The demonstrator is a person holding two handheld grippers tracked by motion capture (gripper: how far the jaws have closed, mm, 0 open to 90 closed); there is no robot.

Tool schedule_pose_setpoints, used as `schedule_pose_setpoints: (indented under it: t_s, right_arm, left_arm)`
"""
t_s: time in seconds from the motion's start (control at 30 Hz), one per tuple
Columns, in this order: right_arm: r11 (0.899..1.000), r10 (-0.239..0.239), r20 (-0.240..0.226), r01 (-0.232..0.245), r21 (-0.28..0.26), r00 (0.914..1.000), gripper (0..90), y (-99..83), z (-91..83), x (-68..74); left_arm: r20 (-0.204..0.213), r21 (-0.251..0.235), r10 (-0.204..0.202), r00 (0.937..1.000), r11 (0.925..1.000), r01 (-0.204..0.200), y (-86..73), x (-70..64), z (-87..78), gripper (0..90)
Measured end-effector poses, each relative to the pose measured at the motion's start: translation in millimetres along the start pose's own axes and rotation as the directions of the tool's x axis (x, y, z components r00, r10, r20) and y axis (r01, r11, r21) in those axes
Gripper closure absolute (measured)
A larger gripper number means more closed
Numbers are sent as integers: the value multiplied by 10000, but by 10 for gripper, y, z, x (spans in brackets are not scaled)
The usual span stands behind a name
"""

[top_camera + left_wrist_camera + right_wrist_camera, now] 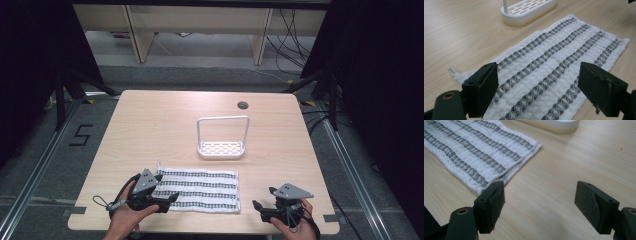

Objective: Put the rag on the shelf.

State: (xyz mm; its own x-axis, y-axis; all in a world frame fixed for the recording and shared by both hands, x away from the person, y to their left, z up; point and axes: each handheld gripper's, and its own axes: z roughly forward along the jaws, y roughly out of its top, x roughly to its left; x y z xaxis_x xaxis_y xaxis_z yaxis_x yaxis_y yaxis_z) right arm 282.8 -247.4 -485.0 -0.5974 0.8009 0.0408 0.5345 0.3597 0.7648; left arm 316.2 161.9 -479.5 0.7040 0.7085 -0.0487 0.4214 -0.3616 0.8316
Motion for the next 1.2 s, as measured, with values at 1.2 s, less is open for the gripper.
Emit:
schedule_pose_setpoints:
  t_s: [1.2]
  right_arm:
    - [9924,-994,-871,1051,638,9912,393,52,172,432]
  left_arm:
    - [2513,1388,1367,9582,9747,-1755,875,-375,1343,247]
